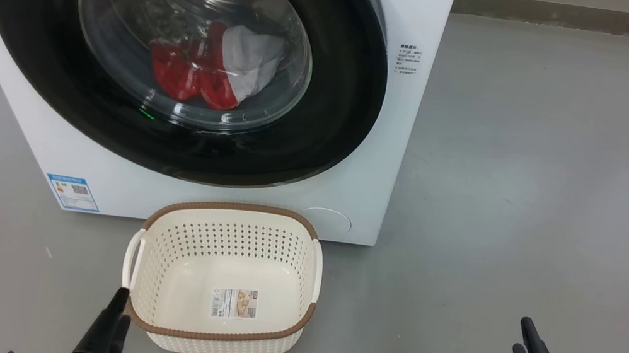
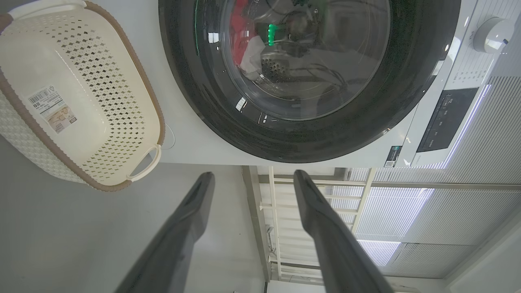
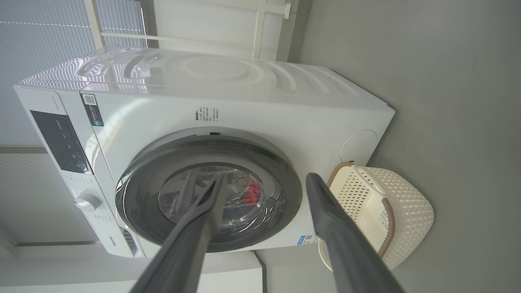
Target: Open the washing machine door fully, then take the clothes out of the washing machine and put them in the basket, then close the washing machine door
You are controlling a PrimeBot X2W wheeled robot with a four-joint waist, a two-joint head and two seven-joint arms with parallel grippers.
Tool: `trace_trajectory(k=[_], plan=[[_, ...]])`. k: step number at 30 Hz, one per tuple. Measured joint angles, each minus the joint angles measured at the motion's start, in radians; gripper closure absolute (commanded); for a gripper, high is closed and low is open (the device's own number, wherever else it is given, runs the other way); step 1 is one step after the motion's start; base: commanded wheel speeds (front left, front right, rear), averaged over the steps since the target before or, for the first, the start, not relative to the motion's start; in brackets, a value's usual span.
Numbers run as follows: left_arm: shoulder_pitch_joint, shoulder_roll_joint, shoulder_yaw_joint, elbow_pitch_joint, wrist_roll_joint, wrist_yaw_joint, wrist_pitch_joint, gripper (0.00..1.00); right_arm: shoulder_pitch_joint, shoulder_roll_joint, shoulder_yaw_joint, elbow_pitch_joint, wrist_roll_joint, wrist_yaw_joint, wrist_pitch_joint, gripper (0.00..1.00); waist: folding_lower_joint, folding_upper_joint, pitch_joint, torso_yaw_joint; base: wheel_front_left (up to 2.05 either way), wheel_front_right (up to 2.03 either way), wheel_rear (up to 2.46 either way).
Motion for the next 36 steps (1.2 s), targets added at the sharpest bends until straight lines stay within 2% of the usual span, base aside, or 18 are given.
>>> trace_trajectory(k=[14, 32, 36], plan=[[-0.026, 0.012, -0.03, -0.044, 0.119, 0.014, -0.048, 0.0, -0.037, -0.004, 0.044, -0.01, -0.087, 0.0, -0.041, 0.0, 0.0, 0.0, -0.001, 0.001, 0.0, 0.0, 0.0], [-0.044, 0.015, -0.061, -0.098, 0.366, 0.041, -0.099, 0.0, -0.06, -0.004, 0.056, -0.028, -0.272, 0.0, -0.082, 0.0, 0.0, 0.0, -0.004, 0.0, 0.0, 0.0, 0.0], [-0.051, 0.02, -0.07, -0.104, 0.445, 0.041, -0.114, 0.0, -0.061, -0.005, 0.06, -0.035, -0.346, 0.0, -0.093, 0.0, -0.0001, 0.0, -0.004, -0.001, 0.0, 0.0, 0.0]])
